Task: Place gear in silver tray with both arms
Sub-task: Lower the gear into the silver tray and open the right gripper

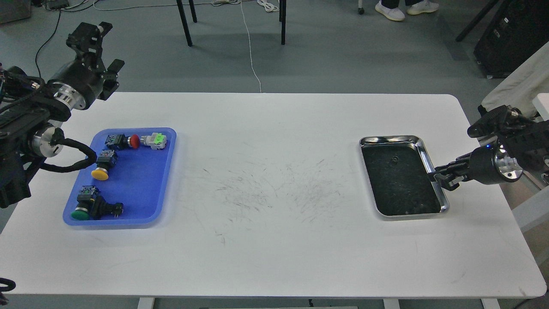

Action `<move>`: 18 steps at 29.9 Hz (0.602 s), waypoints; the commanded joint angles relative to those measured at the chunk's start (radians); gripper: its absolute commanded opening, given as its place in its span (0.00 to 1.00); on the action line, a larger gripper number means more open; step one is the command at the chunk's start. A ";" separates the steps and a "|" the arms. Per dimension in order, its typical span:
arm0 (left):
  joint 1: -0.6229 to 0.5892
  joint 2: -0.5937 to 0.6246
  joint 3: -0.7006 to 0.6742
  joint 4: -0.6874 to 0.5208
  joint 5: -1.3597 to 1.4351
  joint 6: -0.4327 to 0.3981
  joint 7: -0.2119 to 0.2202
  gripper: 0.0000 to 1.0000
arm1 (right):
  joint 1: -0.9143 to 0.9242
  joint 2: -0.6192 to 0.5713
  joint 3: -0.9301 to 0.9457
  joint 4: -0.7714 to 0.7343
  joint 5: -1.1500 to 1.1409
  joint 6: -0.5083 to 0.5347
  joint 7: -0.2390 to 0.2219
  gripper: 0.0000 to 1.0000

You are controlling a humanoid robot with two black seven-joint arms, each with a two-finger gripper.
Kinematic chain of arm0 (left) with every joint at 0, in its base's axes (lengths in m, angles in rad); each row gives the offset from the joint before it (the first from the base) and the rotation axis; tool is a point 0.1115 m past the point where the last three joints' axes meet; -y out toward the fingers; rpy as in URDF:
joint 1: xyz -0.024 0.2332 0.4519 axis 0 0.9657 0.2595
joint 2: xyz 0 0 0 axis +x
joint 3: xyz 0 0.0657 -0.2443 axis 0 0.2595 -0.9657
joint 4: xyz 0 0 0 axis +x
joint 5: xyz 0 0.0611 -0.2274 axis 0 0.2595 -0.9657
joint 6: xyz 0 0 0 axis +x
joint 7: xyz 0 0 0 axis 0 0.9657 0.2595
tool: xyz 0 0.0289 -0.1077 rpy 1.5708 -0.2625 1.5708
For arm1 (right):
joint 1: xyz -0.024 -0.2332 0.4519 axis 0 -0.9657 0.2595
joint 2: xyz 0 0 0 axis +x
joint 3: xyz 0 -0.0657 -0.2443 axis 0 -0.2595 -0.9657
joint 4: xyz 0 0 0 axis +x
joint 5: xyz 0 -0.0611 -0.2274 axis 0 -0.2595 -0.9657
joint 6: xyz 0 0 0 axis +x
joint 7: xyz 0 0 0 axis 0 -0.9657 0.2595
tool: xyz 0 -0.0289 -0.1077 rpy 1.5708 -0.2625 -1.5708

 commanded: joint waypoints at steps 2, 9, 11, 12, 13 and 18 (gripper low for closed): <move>0.003 0.001 0.000 0.000 0.000 0.000 0.000 0.97 | -0.001 0.037 0.000 -0.007 -0.002 -0.002 0.000 0.02; 0.003 -0.001 0.000 0.002 0.000 0.001 0.000 0.98 | -0.024 0.067 0.000 -0.035 -0.002 -0.002 0.000 0.02; 0.003 -0.001 -0.002 0.002 -0.002 0.001 0.000 0.97 | -0.043 0.071 0.002 -0.050 -0.002 -0.004 0.000 0.02; 0.003 -0.001 -0.002 0.002 -0.002 0.001 0.000 0.98 | -0.049 0.072 0.002 -0.059 -0.002 -0.004 0.000 0.02; 0.003 0.001 -0.002 0.002 -0.002 0.001 0.000 0.98 | -0.054 0.077 0.002 -0.065 -0.002 -0.005 0.000 0.02; 0.001 0.001 -0.003 0.005 -0.002 0.003 0.000 0.98 | -0.061 0.097 0.003 -0.079 -0.002 -0.013 0.000 0.02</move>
